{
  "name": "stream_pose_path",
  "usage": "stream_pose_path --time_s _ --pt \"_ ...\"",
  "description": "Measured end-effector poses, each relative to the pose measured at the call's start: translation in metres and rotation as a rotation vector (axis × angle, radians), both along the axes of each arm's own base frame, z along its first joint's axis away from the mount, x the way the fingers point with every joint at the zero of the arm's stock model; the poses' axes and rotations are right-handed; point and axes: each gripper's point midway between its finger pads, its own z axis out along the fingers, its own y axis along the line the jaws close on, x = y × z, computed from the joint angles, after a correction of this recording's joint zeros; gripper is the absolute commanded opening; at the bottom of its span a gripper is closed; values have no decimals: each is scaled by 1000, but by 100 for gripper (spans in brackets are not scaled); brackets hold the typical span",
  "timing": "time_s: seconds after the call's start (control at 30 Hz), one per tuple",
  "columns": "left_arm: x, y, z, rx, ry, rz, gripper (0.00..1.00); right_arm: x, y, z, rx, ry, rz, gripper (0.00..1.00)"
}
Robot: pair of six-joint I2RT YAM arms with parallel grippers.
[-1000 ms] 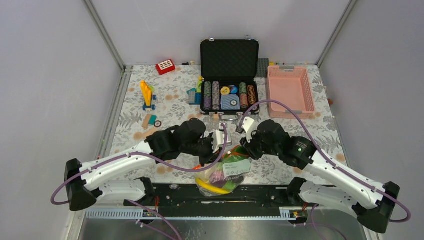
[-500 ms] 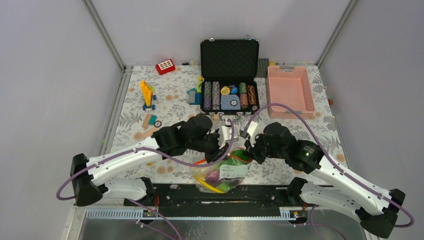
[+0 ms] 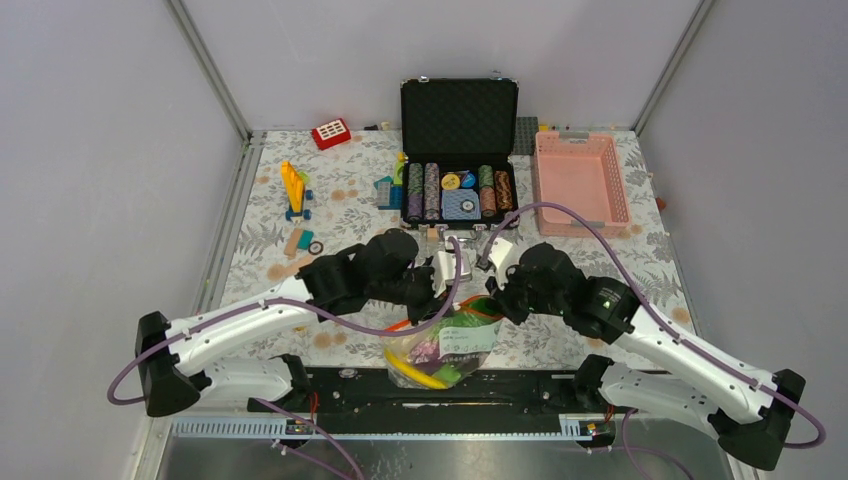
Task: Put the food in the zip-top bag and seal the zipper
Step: Adjust the fake vegetable in the zipper food storage bag, then zip the zipper food storage bag at the center of the board.
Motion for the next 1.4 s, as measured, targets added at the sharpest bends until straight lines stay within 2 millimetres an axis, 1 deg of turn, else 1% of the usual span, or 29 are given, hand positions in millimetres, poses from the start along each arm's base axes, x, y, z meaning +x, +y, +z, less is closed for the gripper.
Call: stream_pose_path --time_s 0.03,0.1,0.17,0.2,0.23,0.33,0.37,0.43,0.47,0.6,0.67,0.73,0.83,0.97,1.03,1.13,1.2,1.27,1.4 --pt "0 1 0 -4 -3 1 0 1 1 1 2 -3 -3 12" --pt "0 0 2 -15 -11 3 0 1 0 4 9 -11 -6 7" --pt "1 0 5 -26 -17 4 0 0 -2 9 22 -23 -5 6" --pt "0 0 7 -36 -20 4 0 0 -2 12 30 -31 -6 9" --pt "1 0 10 -47 -25 5 0 0 -4 16 37 -42 -10 15" --pt "1 2 15 -78 -44 10 0 2 -6 25 58 -71 -26 19" --pt "1 3 17 -90 -52 12 0 3 -6 28 63 -79 -33 22" --pt "0 4 20 -110 -65 14 0 4 -6 31 68 -85 -38 39" --pt "0 5 21 -114 -67 14 0 4 -7 31 66 -86 -40 44" --pt "-2 8 22 -115 -66 12 0 0 -11 33 62 -89 -27 58" --pt "-3 9 20 -108 -62 11 0 -5 -12 39 85 -101 0 68" --pt "-4 9 19 -102 -59 10 0 -13 -11 51 137 -129 44 76" --pt "-4 9 17 -96 -55 10 0 -24 -8 80 256 -206 116 83" --pt "-4 9 14 -86 -49 9 0 -39 -2 114 392 -291 210 84" --pt "-4 9 13 -85 -46 6 0 -41 3 120 417 -306 243 84" --pt "-6 9 13 -87 -41 -4 0 -40 16 115 406 -289 293 82" --pt "-8 9 14 -89 -38 -11 0 -37 28 105 372 -258 333 82" --pt "-9 8 14 -91 -36 -18 0 -33 41 91 326 -218 384 81" --pt "-11 8 14 -93 -34 -29 0 -27 62 73 275 -166 460 78"
